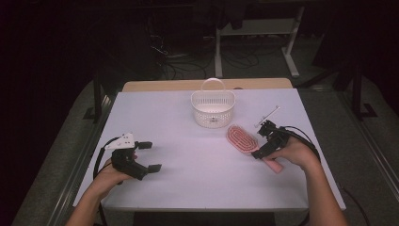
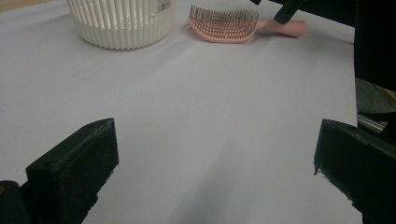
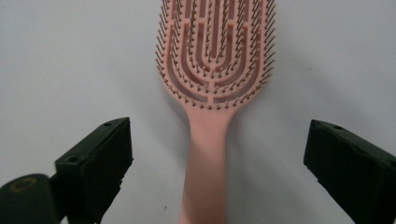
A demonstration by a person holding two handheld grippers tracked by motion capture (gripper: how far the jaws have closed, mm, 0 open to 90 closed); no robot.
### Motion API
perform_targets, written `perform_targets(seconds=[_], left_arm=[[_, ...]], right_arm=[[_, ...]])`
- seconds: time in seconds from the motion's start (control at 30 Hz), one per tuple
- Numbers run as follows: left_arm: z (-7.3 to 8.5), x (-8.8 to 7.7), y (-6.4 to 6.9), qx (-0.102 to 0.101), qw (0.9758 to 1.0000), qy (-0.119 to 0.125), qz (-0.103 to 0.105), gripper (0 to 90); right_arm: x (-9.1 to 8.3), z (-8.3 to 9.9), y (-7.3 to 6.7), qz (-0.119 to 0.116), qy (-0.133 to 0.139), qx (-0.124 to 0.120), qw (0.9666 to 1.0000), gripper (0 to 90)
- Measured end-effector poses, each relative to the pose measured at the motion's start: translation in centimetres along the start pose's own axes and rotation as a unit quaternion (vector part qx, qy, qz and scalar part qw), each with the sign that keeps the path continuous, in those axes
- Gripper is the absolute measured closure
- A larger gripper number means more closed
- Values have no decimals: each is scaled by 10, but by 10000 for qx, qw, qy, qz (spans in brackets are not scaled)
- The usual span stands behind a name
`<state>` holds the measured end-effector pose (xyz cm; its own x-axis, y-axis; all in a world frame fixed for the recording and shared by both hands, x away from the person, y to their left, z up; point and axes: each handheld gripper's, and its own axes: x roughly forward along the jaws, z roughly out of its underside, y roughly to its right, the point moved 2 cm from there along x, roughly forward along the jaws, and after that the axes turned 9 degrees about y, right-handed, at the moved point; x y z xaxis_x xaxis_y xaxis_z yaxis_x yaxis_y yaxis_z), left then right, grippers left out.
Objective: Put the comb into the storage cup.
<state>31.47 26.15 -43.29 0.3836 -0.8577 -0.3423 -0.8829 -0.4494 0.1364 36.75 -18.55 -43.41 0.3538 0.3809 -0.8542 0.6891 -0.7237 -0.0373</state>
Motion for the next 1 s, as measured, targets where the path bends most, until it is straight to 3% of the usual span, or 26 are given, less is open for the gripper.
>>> perform_targets(seconds=[0.3, 1.0], left_arm=[[0, 0, 0, 9, 10000, -2, 0, 0], [1, 1, 0, -11, 10000, 0, 9, 0]], right_arm=[[5, 2, 0, -19, -200, 101, 9997, 148], [17, 2, 0, -171, -534, 139, 9983, 400]])
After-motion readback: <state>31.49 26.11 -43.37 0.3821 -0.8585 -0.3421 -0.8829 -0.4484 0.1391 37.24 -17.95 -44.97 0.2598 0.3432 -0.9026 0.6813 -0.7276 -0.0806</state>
